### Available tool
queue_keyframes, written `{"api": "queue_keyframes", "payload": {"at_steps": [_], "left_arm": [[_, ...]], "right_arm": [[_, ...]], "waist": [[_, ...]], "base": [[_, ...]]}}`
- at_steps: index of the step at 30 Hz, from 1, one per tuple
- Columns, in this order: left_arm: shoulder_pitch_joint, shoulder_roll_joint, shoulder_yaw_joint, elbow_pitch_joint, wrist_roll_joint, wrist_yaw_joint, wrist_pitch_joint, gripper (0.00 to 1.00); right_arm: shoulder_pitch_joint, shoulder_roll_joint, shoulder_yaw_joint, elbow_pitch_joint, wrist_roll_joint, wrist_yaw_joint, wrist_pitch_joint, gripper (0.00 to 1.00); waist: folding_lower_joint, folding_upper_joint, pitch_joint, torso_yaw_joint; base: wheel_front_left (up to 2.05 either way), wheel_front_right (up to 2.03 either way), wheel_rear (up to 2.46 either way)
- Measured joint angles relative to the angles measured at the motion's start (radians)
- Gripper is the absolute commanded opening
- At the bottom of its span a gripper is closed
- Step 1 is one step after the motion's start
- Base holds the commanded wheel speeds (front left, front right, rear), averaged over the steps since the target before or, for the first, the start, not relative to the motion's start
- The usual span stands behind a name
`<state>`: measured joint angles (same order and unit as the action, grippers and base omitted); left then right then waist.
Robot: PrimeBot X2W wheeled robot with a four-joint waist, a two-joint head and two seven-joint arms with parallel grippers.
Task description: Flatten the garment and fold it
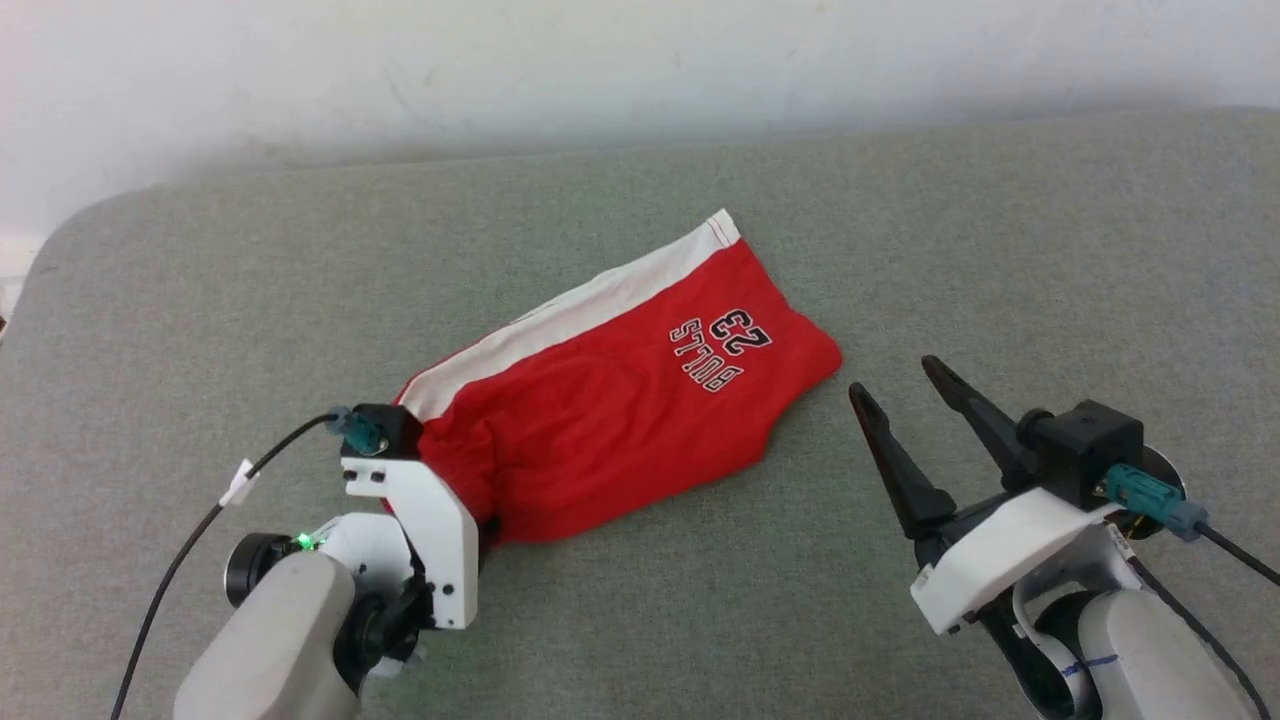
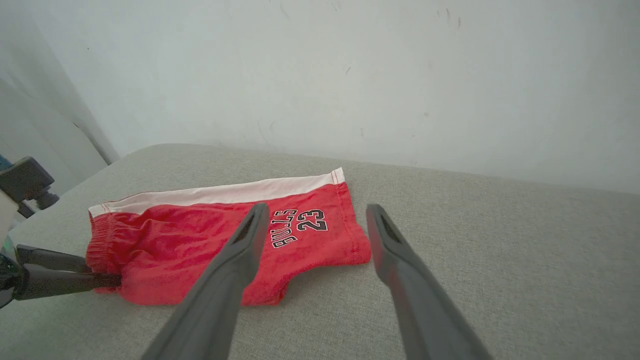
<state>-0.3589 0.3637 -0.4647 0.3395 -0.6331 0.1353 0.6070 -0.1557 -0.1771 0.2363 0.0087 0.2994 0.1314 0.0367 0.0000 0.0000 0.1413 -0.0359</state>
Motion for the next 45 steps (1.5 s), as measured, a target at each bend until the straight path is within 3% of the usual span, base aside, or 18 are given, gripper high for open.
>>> {"api": "queue_keyframes", "payload": {"at_steps": [3, 4, 5, 6, 14, 23, 33, 39, 40, 42, 45], "left_arm": [[-0.034, -0.006, -0.021, 0.043, 0.001, -0.014, 0.028, 1.00], [-0.044, -0.006, -0.031, 0.053, 0.002, -0.026, 0.042, 0.89], [-0.055, -0.007, -0.038, 0.061, 0.002, -0.038, 0.053, 0.25], [-0.061, -0.009, -0.038, 0.067, -0.003, -0.048, 0.060, 0.00], [-0.081, -0.040, -0.052, 0.103, -0.008, -0.074, 0.032, 0.00], [-0.053, -0.070, -0.014, 0.045, -0.021, -0.062, -0.133, 0.00], [-0.050, -0.086, -0.022, -0.078, -0.018, -0.064, -0.181, 0.00], [-0.050, -0.094, -0.029, -0.088, -0.024, -0.072, -0.186, 0.00], [-0.050, -0.095, -0.032, -0.086, -0.029, -0.073, -0.184, 0.00], [-0.050, -0.094, -0.033, -0.085, -0.030, -0.073, -0.183, 0.00], [-0.050, -0.095, -0.035, -0.085, -0.032, -0.074, -0.187, 0.00]], "right_arm": [[0.001, 0.002, -0.003, -0.017, 0.001, 0.000, 0.014, 1.00], [0.001, 0.002, -0.004, -0.020, 0.006, 0.000, 0.019, 1.00], [0.001, 0.001, -0.004, -0.022, 0.011, 0.000, 0.025, 1.00], [0.001, 0.000, -0.004, -0.024, 0.015, 0.000, 0.026, 1.00], [-0.066, -0.043, -0.008, 0.053, 0.111, 0.000, 0.110, 1.00], [-0.324, -0.055, 0.027, 0.435, 0.239, 0.000, 0.315, 1.00], [-0.581, -0.026, 0.121, 0.783, 0.263, 0.000, 0.417, 1.00], [-0.666, -0.010, 0.186, 0.896, 0.282, 0.000, 0.489, 0.99], [-0.676, -0.010, 0.192, 0.905, 0.296, 0.000, 0.508, 0.48], [-0.691, -0.013, 0.206, 0.916, 0.323, -0.002, 0.540, 0.00], [-0.700, -0.016, 0.227, 0.921, 0.369, -0.001, 0.575, 0.00]], "waist": [[-0.0001, 0.0000, 0.015, -0.007], [-0.0002, 0.0000, 0.019, -0.009], [-0.0001, 0.0000, 0.022, -0.010], [-0.0002, 0.0000, 0.025, -0.011], [-0.0001, 0.0000, 0.031, 0.011], [0.0003, 0.0000, 0.041, 0.067], [0.0002, 0.0000, 0.085, 0.157], [0.0000, 0.0000, 0.130, 0.185], [0.0000, 0.0000, 0.133, 0.190], [-0.0001, 0.0000, 0.139, 0.196], [0.0000, 0.0000, 0.137, 0.199]], "base": [[0.00, 0.00, 0.00], [0.00, 0.00, 0.00], [0.00, 0.00, 0.00], [0.00, 0.00, 0.00], [0.00, 0.00, 0.00], [0.00, 0.00, 0.00], [0.00, 0.00, 0.00], [0.00, 0.00, 0.00], [0.00, 0.00, 0.00], [0.00, 0.00, 0.00], [0.00, 0.00, 0.00]]}}
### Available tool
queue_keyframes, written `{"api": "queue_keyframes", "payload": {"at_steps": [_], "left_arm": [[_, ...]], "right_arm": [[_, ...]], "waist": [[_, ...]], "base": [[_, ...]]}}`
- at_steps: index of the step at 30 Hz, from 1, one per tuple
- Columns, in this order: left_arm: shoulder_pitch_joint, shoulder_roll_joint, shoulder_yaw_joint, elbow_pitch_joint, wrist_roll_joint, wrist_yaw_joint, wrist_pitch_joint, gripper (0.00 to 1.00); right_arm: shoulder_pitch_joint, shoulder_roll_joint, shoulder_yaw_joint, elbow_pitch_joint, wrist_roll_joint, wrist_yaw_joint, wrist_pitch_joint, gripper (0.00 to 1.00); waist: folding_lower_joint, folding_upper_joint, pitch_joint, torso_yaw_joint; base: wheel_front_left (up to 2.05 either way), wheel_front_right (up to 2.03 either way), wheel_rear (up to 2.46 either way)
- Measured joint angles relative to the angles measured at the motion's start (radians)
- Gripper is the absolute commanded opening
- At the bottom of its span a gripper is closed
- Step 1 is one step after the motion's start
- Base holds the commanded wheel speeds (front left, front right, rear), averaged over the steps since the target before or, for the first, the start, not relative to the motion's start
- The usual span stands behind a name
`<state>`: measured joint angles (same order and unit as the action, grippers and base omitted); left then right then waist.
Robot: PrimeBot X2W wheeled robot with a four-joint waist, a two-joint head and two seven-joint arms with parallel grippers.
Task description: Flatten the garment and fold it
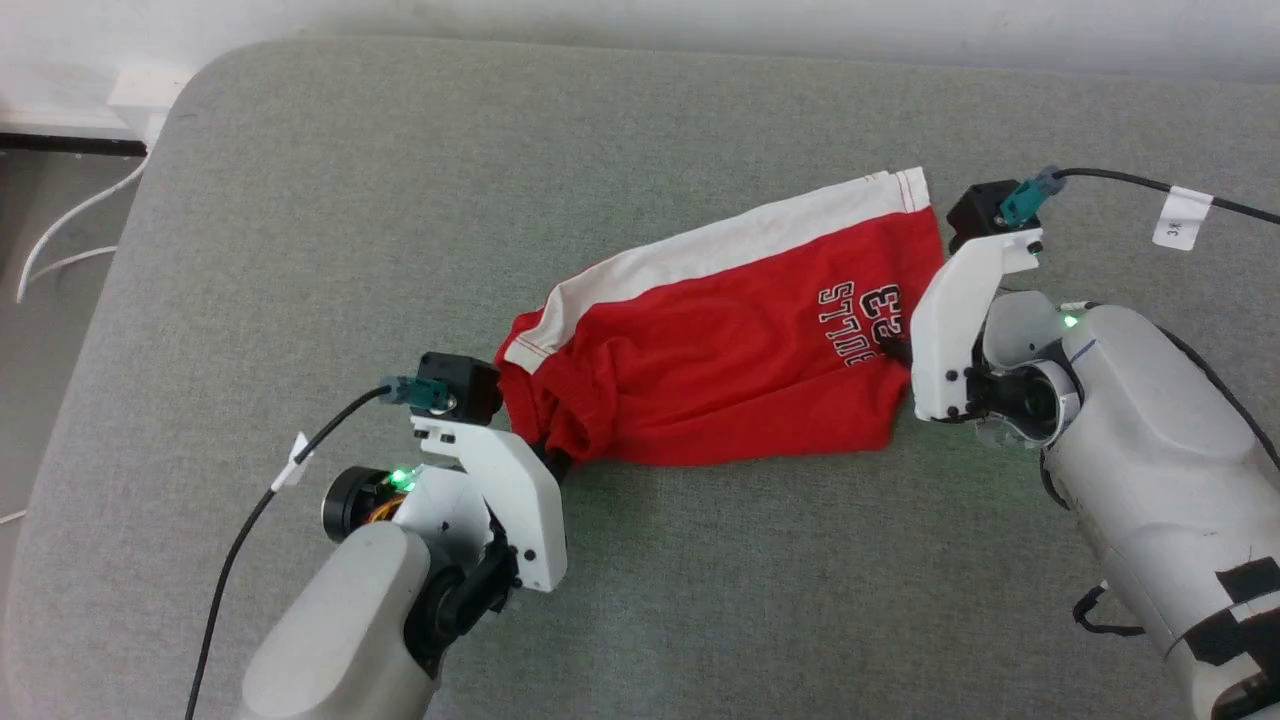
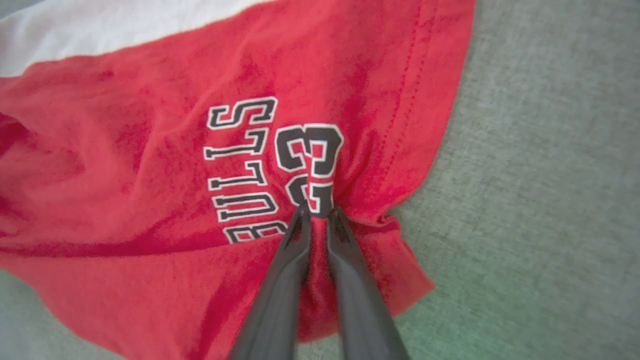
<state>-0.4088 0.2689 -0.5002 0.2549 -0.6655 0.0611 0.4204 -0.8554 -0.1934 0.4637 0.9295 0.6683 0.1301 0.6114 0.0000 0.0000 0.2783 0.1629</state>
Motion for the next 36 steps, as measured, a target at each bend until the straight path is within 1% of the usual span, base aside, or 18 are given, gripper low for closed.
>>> {"api": "queue_keyframes", "payload": {"at_steps": [3, 5, 9, 13, 17, 21, 24, 27, 29, 30, 31, 32, 33, 34, 36], "left_arm": [[0.003, 0.000, 0.000, 0.001, -0.002, -0.006, -0.017, 0.00], [0.008, 0.001, 0.002, -0.002, -0.002, -0.007, -0.030, 0.00], [0.026, 0.007, 0.003, -0.018, -0.002, -0.007, -0.053, 0.00], [0.056, 0.021, -0.001, -0.056, 0.003, -0.007, -0.061, 0.00], [0.108, 0.044, -0.008, -0.106, 0.006, -0.001, -0.058, 0.00], [0.176, 0.068, -0.013, -0.165, 0.005, 0.025, -0.040, 0.00], [0.237, 0.084, -0.015, -0.211, 0.003, 0.049, -0.022, 0.00], [0.293, 0.087, -0.023, -0.231, -0.012, 0.066, -0.006, 0.00], [0.320, 0.084, -0.025, -0.229, -0.018, 0.078, -0.004, 0.00], [0.327, 0.080, -0.030, -0.225, -0.026, 0.082, 0.004, 0.00], [0.331, 0.074, -0.035, -0.220, -0.031, 0.082, 0.008, 0.00], [0.335, 0.065, -0.036, -0.214, -0.038, 0.082, 0.008, 0.06], [0.338, 0.056, -0.037, -0.206, -0.042, 0.086, 0.008, 0.86], [0.341, 0.049, -0.036, -0.199, -0.042, 0.092, 0.006, 1.00], [0.348, 0.038, -0.026, -0.189, -0.049, 0.103, -0.015, 1.00]], "right_arm": [[0.002, -0.005, 0.034, -0.012, 0.026, 0.000, -0.005, 0.00], [0.014, -0.012, 0.058, -0.034, 0.043, 0.000, -0.028, 0.00], [0.056, -0.046, 0.104, -0.109, 0.084, 0.000, -0.082, 0.00], [0.113, -0.113, 0.132, -0.228, 0.120, 0.000, -0.140, 0.00], [0.221, -0.187, 0.145, -0.361, 0.136, 0.000, -0.174, 0.00], [0.372, -0.240, 0.099, -0.490, 0.131, 0.000, -0.200, 0.00], [0.499, -0.254, 0.028, -0.573, 0.106, 0.001, -0.202, 0.00], [0.624, -0.235, -0.043, -0.635, 0.054, 0.001, -0.189, 0.00], [0.701, -0.192, -0.087, -0.666, 0.026, 0.002, -0.188, 0.00], [0.736, -0.166, -0.105, -0.676, 0.019, 0.001, -0.180, 0.14], [0.766, -0.143, -0.124, -0.686, 0.005, 0.001, -0.181, 0.44], [0.792, -0.121, -0.144, -0.694, -0.011, 0.001, -0.185, 1.00], [0.814, -0.101, -0.164, -0.701, -0.027, 0.001, -0.190, 1.00], [0.830, -0.087, -0.180, -0.711, -0.051, 0.001, -0.198, 1.00], [0.857, -0.057, -0.226, -0.741, -0.096, 0.001, -0.245, 1.00]], "waist": [[0.0000, 0.0000, -0.010, -0.003], [0.0001, 0.0000, -0.020, -0.006], [0.0001, 0.0000, -0.048, -0.011], [0.0001, 0.0000, -0.087, -0.018], [-0.0001, 0.0000, -0.129, -0.032], [-0.0001, 0.0000, -0.161, -0.061], [-0.0002, 0.0000, -0.177, -0.091], [-0.0002, 0.0000, -0.186, -0.122], [-0.0002, 0.0000, -0.189, -0.141], [-0.0002, 0.0000, -0.189, -0.149], [-0.0002, 0.0000, -0.189, -0.155], [-0.0002, 0.0000, -0.189, -0.160], [-0.0002, 0.0000, -0.189, -0.164], [-0.0002, 0.0000, -0.189, -0.167], [-0.0001, 0.0000, -0.190, -0.171]], "base": [[0.00, 0.00, 0.00], [0.00, 0.00, 0.00], [0.00, 0.00, 0.00], [0.00, 0.00, 0.00], [0.00, 0.00, 0.00], [0.00, 0.00, 0.00], [0.00, 0.00, 0.00], [0.00, 0.00, 0.00], [0.00, 0.00, 0.00], [0.00, 0.00, 0.00], [0.00, 0.00, 0.00], [0.00, 0.00, 0.00], [0.00, 0.00, 0.00], [0.00, 0.00, 0.00], [0.00, 0.00, 0.00]]}}
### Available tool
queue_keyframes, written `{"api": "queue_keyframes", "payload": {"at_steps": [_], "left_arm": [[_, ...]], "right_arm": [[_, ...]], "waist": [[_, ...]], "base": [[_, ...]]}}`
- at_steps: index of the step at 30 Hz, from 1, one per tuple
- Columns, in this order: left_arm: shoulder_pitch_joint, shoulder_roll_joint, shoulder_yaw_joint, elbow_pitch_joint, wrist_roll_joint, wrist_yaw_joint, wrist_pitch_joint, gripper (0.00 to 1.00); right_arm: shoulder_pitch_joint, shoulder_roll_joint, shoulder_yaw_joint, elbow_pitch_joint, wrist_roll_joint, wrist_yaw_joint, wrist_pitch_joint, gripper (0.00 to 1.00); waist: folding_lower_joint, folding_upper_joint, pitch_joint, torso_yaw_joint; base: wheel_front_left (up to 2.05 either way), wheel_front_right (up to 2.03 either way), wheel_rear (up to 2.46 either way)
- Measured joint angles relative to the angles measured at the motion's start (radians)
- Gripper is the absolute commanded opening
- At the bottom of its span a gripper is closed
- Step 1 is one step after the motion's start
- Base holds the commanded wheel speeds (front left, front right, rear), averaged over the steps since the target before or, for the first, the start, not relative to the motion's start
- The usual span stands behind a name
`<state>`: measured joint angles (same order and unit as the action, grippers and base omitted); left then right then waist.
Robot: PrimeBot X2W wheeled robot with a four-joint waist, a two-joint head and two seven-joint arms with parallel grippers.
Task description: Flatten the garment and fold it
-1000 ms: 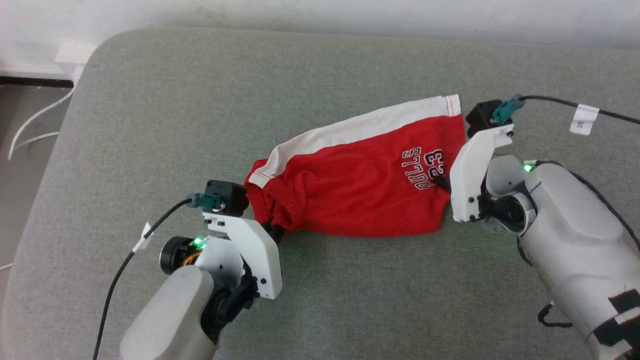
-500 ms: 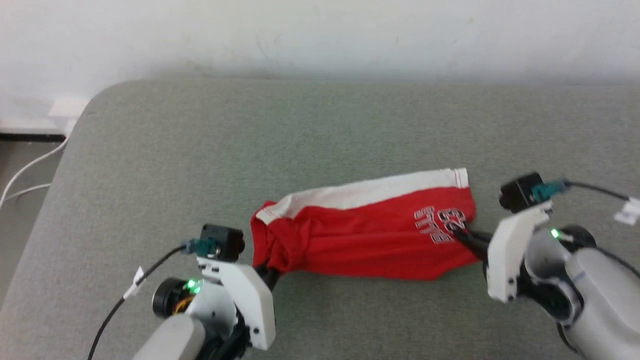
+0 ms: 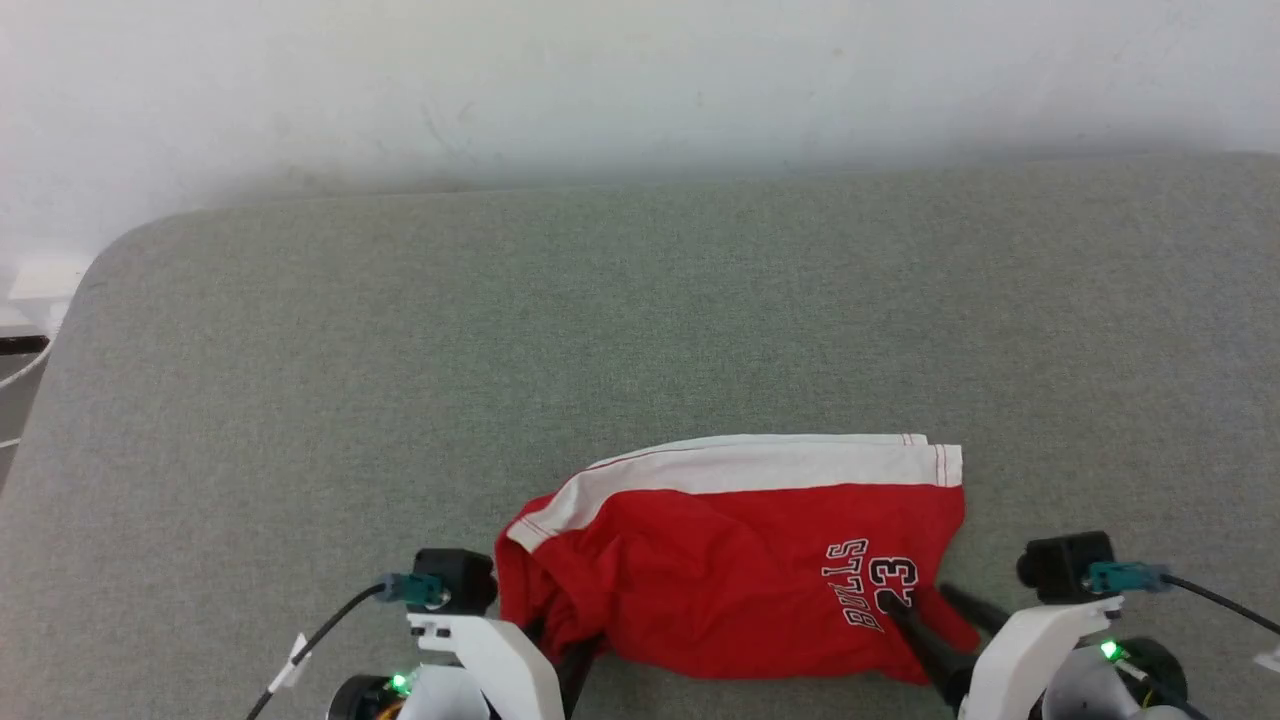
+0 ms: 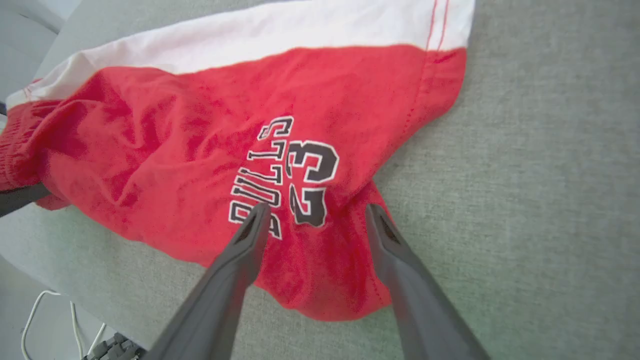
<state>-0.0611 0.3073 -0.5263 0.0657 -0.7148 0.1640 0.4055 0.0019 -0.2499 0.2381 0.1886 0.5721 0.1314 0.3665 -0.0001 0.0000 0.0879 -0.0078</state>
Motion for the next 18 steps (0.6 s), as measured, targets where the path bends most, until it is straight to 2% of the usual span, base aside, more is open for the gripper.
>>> {"api": "queue_keyframes", "payload": {"at_steps": [5, 8, 12, 18], "left_arm": [[0.019, -0.025, 0.067, -0.020, -0.008, 0.016, -0.140, 1.00], [0.039, -0.035, 0.111, -0.050, -0.007, 0.033, -0.231, 1.00], [0.061, -0.037, 0.159, -0.081, 0.028, 0.067, -0.356, 1.00], [0.062, -0.038, 0.215, -0.061, 0.126, 0.103, -0.585, 1.00]], "right_arm": [[0.044, 0.067, -0.107, -0.097, -0.110, 0.000, -0.158, 1.00], [0.084, 0.101, -0.167, -0.142, -0.144, 0.000, -0.178, 1.00], [0.116, 0.118, -0.259, -0.177, -0.170, 0.000, -0.124, 1.00], [0.115, 0.096, -0.313, -0.187, -0.174, 0.000, 0.068, 1.00]], "waist": [[0.0000, 0.0000, -0.015, -0.001], [0.0000, 0.0000, -0.026, 0.002], [0.0000, 0.0000, -0.035, 0.014], [0.0000, 0.0001, -0.044, 0.047]], "base": [[0.00, 0.00, 0.00], [0.00, 0.00, 0.00], [0.00, 0.00, 0.00], [0.00, 0.00, 0.00]]}}
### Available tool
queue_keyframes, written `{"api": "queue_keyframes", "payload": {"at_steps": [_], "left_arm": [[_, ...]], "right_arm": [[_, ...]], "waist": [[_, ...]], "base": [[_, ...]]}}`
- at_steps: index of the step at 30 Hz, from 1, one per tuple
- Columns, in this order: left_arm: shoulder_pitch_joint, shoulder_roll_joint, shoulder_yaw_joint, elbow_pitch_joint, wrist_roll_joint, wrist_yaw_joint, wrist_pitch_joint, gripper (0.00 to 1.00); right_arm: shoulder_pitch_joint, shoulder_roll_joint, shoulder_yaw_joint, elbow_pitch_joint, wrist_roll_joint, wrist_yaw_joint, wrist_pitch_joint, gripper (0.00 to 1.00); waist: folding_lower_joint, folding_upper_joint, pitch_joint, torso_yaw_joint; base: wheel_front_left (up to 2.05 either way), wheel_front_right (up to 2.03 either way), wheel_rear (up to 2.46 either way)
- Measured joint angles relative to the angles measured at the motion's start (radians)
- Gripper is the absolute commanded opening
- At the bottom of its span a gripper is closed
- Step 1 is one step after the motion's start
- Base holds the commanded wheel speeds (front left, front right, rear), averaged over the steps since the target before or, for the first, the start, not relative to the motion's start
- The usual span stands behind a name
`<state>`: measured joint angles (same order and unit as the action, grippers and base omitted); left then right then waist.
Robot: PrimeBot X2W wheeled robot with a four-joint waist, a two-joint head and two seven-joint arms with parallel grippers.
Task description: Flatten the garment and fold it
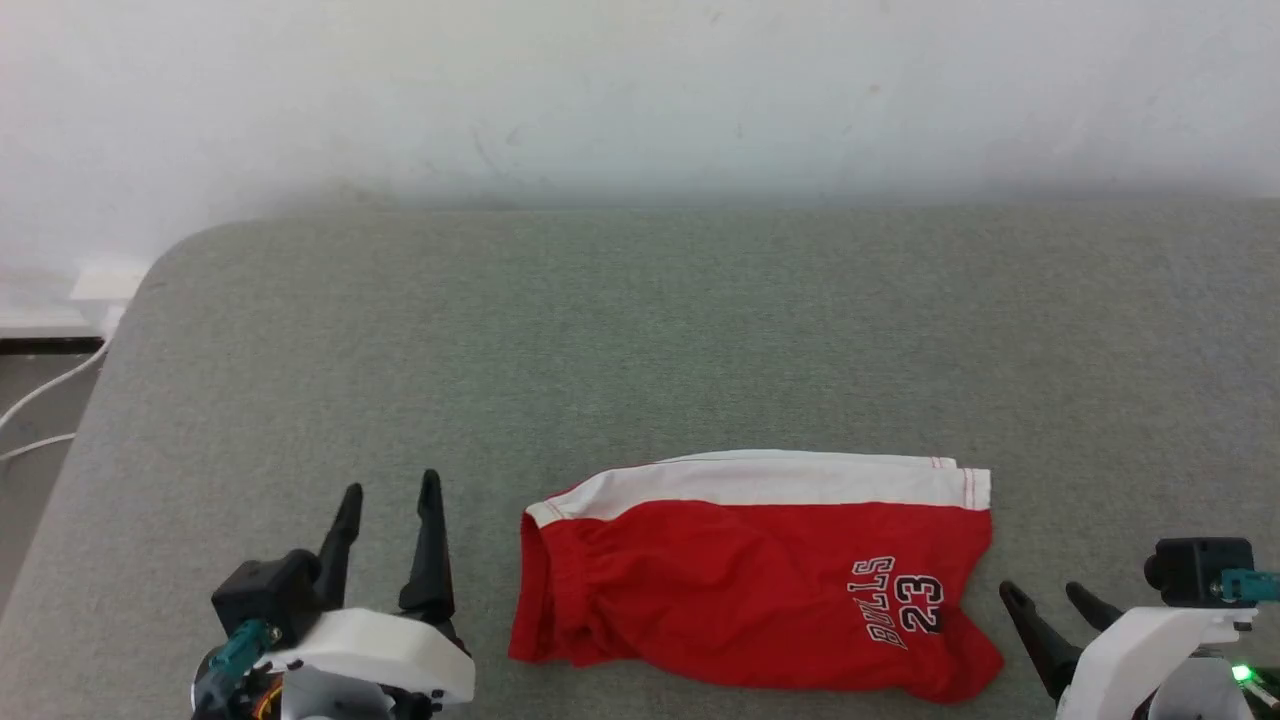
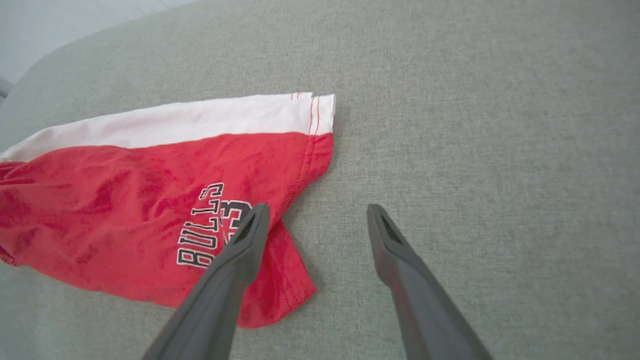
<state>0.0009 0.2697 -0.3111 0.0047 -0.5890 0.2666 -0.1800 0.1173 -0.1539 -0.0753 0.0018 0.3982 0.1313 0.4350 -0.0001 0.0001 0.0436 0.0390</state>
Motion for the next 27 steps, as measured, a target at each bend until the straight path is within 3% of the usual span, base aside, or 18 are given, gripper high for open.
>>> {"api": "queue_keyframes", "payload": {"at_steps": [7, 13, 20, 21, 23, 27], "left_arm": [[-0.004, -0.010, 0.035, 0.018, 0.137, -0.004, -0.076, 1.00], [-0.007, -0.042, 0.114, -0.032, 0.268, -0.074, -0.077, 1.00], [-0.002, -0.087, 0.154, -0.020, 0.340, -0.154, -0.077, 1.00], [-0.002, -0.094, 0.157, -0.018, 0.346, -0.163, -0.077, 1.00], [-0.002, -0.108, 0.162, -0.014, 0.359, -0.182, -0.077, 1.00], [0.005, -0.128, 0.176, -0.006, 0.383, -0.204, -0.077, 1.00]], "right_arm": [[-0.033, -0.007, 0.003, 0.037, 0.017, 0.000, 0.153, 1.00], [-0.118, 0.004, 0.017, 0.172, 0.038, 0.000, 0.197, 1.00], [-0.197, 0.011, 0.052, 0.342, 0.068, 0.000, 0.216, 1.00], [-0.207, 0.006, 0.058, 0.359, 0.068, 0.000, 0.227, 0.83], [-0.225, 0.002, 0.062, 0.389, 0.082, 0.000, 0.243, 0.00], [-0.238, -0.001, 0.078, 0.413, 0.106, 0.000, 0.241, 0.00]], "waist": [[0.0000, 0.0000, -0.003, 0.055], [0.0001, 0.0000, 0.010, 0.081], [0.0001, 0.0000, 0.027, 0.097], [0.0000, 0.0000, 0.027, 0.098], [-0.0001, 0.0000, 0.026, 0.100], [0.0001, -0.0001, 0.018, 0.100]], "base": [[0.00, 0.00, 0.00], [0.00, 0.00, 0.00], [0.00, 0.00, 0.00], [0.00, 0.00, 0.00], [0.00, 0.00, 0.00], [0.00, 0.00, 0.00]]}}
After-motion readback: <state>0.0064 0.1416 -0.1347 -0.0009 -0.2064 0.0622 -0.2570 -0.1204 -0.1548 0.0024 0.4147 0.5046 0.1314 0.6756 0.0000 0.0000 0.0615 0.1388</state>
